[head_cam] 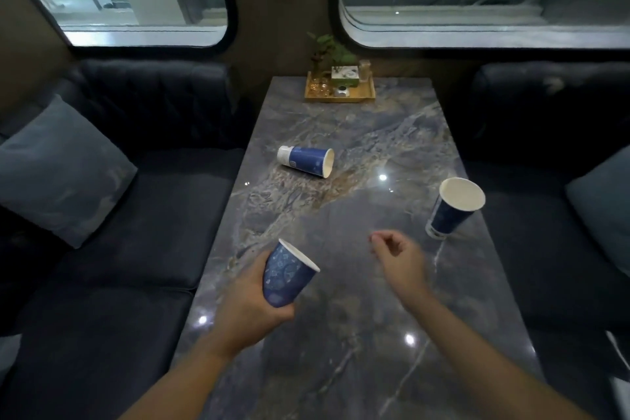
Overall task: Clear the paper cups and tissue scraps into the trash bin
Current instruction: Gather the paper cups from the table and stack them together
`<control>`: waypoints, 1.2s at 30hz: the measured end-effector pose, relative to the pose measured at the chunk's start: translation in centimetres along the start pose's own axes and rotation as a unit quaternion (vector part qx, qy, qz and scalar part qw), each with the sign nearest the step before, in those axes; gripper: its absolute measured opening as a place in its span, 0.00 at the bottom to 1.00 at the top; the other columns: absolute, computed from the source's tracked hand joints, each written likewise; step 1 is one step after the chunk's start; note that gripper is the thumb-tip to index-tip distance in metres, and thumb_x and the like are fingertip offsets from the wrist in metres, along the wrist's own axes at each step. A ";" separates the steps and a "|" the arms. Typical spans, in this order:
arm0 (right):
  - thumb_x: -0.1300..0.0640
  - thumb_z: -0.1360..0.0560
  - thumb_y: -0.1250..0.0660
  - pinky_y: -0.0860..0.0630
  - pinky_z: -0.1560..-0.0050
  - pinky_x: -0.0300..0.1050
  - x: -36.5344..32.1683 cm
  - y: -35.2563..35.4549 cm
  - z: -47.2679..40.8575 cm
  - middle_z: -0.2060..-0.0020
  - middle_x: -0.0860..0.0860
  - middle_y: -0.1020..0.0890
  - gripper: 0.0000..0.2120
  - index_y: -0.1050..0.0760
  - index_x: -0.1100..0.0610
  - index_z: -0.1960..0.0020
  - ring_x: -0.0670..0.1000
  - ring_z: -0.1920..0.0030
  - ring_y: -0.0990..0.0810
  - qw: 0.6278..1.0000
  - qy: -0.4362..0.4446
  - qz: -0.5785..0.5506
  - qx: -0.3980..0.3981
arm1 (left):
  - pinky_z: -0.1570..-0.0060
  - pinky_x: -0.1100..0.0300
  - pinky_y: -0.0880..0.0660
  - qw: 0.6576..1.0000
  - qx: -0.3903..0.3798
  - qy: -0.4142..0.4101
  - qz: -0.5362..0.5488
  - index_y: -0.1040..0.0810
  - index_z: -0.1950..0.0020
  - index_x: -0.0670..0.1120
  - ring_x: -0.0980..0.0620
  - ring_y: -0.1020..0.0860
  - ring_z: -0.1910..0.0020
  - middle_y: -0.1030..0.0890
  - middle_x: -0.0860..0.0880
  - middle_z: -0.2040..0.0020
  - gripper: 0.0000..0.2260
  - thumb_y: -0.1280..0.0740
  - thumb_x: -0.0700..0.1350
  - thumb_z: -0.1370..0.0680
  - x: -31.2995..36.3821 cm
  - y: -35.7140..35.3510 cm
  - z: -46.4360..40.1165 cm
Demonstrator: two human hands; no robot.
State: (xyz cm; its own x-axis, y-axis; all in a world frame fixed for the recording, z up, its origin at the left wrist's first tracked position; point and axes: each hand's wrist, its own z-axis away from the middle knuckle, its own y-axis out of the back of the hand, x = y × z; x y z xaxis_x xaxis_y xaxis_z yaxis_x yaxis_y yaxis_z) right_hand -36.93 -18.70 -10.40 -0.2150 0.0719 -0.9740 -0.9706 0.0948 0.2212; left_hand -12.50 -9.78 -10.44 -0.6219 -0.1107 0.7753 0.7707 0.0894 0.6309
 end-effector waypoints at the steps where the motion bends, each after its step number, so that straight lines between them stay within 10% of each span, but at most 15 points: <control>1: 0.62 0.25 0.33 0.24 0.59 0.33 0.2 1.5 -1.2 0.64 0.50 0.18 0.09 0.21 0.49 0.59 0.50 0.61 0.20 0.999 0.006 0.034 0.034 | 0.55 0.62 0.20 1.000 -0.004 0.001 0.002 0.28 0.37 0.61 0.63 0.19 0.53 0.19 0.60 0.50 0.33 0.25 0.43 0.39 0.0 -0.6 -0.3; 7: 0.68 0.27 0.35 0.34 0.51 0.33 0.7 8.7 -7.0 0.51 0.62 0.20 0.09 0.23 0.64 0.47 0.54 0.52 0.23 0.961 0.089 0.200 0.171 | 0.52 0.56 0.19 0.999 -0.049 0.002 -0.011 0.31 0.37 0.64 0.61 0.19 0.52 0.20 0.61 0.47 0.32 0.22 0.52 0.37 -0.2 -3.1 -1.5; 14: 0.63 0.25 0.40 0.39 0.28 0.54 2.1 11.5 -10.5 0.53 0.60 0.17 0.11 0.20 0.61 0.48 0.63 0.45 0.25 0.880 0.087 0.466 0.029 | 0.49 0.54 0.19 0.998 -0.064 0.001 -0.011 0.34 0.38 0.71 0.61 0.19 0.49 0.20 0.62 0.45 0.36 0.21 0.53 0.39 -0.5 -4.4 -2.3; 19: 0.65 0.28 0.40 0.29 0.48 0.50 3.4 11.6 -11.0 0.64 0.58 0.18 0.10 0.21 0.55 0.60 0.64 0.53 0.24 0.847 0.035 0.530 0.017 | 0.52 0.71 0.25 0.998 -0.065 -0.014 -0.019 0.37 0.39 0.76 0.68 0.21 0.49 0.23 0.67 0.46 0.38 0.20 0.54 0.40 -0.5 -4.5 -2.4; 30: 0.66 0.27 0.38 0.23 0.59 0.53 2.2 10.9 -9.4 0.61 0.62 0.19 0.08 0.22 0.60 0.53 0.65 0.57 0.22 0.889 0.101 0.447 0.007 | 0.55 0.70 0.26 0.997 -0.074 -0.008 -0.028 0.37 0.42 0.75 0.68 0.22 0.50 0.23 0.66 0.47 0.36 0.20 0.55 0.40 -0.4 -3.9 -1.6; 36: 0.67 0.26 0.35 0.35 0.65 0.34 -0.3 8.3 -4.8 0.63 0.55 0.19 0.08 0.20 0.61 0.51 0.53 0.62 0.23 0.956 0.109 0.273 0.010 | 0.53 0.58 0.20 0.997 -0.076 0.006 -0.026 0.36 0.43 0.77 0.66 0.20 0.54 0.21 0.67 0.51 0.36 0.20 0.54 0.41 -0.7 -3.1 -1.0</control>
State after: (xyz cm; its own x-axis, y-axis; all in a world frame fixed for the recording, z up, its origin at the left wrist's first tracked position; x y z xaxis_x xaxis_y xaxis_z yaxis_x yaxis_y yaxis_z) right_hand -45.42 -22.70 -8.53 -0.7088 -0.0923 -0.6994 -0.7051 0.1214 0.6986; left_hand -14.28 -10.93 -12.95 -0.6611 -0.1230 0.7401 0.7497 -0.0686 0.6582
